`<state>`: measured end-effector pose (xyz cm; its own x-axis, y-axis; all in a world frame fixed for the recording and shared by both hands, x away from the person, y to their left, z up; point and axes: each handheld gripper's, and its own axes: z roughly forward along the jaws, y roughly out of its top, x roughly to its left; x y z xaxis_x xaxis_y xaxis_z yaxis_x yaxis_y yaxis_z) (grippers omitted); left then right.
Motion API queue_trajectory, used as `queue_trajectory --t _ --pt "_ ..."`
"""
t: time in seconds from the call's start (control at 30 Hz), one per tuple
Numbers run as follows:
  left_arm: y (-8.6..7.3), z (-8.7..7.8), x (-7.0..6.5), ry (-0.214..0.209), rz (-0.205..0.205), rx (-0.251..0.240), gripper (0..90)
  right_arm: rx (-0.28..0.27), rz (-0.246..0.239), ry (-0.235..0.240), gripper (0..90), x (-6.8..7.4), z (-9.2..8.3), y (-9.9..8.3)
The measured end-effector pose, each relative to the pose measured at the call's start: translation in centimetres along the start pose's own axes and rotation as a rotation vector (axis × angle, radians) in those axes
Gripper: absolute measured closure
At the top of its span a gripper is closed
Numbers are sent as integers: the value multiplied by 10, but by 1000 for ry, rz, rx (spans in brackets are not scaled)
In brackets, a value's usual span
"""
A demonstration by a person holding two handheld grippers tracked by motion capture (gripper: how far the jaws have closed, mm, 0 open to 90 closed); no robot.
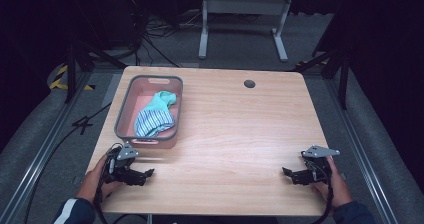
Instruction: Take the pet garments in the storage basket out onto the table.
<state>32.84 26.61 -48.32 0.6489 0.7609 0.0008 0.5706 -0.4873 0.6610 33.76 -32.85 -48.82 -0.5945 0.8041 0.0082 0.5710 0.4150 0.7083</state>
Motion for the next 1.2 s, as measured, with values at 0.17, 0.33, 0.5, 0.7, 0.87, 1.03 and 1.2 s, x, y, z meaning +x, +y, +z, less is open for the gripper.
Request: queue_trajectory --t 0.17,0.33,0.5,0.7,0.87,1.03,1.2 --pt "0 0 -1 -4 -8 2 2 1 0 7 2 0 0 0" --pt "-1 -1 1 -24 10 4 2 1 -16 18 2 -2 0 0" --pt "0 -1 0 -15 -1 18 3 -2 -18 24 3 -2 -1 0" --pt "7 -8 5 -49 42 70 144 -1 -26 27 3 -3 -1 -1" --pt "10 -12 2 -49 63 91 173 -2 -25 28 4 -3 -1 -1" --pt "19 -31 3 -45 73 39 188 -2 -25 29 3 -3 -1 -1" --pt "30 -49 1 -31 96 4 201 -2 -27 32 4 -3 -1 -1"
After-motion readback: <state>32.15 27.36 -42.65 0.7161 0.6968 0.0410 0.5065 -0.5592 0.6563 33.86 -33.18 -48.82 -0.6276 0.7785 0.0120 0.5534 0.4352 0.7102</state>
